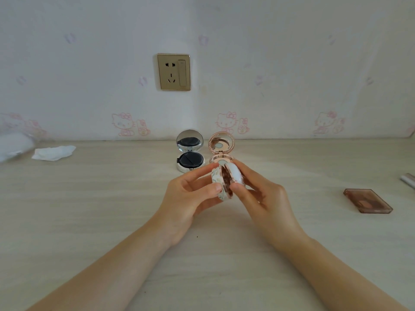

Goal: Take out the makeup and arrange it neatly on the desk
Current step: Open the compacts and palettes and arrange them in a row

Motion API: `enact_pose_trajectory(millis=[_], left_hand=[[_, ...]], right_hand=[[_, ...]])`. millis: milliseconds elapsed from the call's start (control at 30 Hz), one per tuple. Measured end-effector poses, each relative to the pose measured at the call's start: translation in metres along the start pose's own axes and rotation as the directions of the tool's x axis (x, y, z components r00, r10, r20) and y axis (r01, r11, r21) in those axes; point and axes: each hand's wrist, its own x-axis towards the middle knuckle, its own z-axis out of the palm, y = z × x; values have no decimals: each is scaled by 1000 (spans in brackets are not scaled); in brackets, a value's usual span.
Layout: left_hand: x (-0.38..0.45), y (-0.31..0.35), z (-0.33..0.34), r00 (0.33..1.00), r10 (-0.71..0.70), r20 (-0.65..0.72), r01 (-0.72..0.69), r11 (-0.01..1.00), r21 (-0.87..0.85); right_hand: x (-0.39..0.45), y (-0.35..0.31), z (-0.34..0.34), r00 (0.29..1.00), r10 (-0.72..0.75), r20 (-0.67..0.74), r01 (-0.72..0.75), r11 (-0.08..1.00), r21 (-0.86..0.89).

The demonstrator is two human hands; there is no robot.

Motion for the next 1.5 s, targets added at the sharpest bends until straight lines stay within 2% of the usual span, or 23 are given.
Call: enact_pose_trajectory(millis=[100, 333, 500, 667, 767, 867, 1167, 1500], left_hand=[[1, -2, -2, 1000, 4, 14, -4, 999, 41], [1, -5, -3, 992, 99, 75, -122, 893, 433], [0, -10, -3, 983, 170, 69, -173, 740, 650], [-2, -16, -6, 979, 195, 67, -158, 501, 851], [-3, -17, -4, 975, 209, 69, -156, 434, 887], [-3, -18, -5, 979, 190, 78, -152, 409, 900], [-6, -19, -1, 975, 177, 137, -201, 424, 883], [-5, -22, -1, 979, 169, 114, -175, 413, 894]], right_hand=[[0, -1, 1, 1000, -17, -12, 16, 1000, -24], [1, 7, 0, 995, -14, -97, 7, 998, -67], [3, 8, -1, 993, -55, -100, 45, 994, -100], [6, 13, -2, 985, 101, -137, -108, 993, -44], [6, 14, -1, 979, 148, -139, -154, 987, -35], [7, 13, -2, 976, 163, -142, -171, 984, -50], [15, 19, -7, 956, 213, -201, -234, 968, -88], [26, 25, -8, 957, 252, -143, -272, 952, -138]])
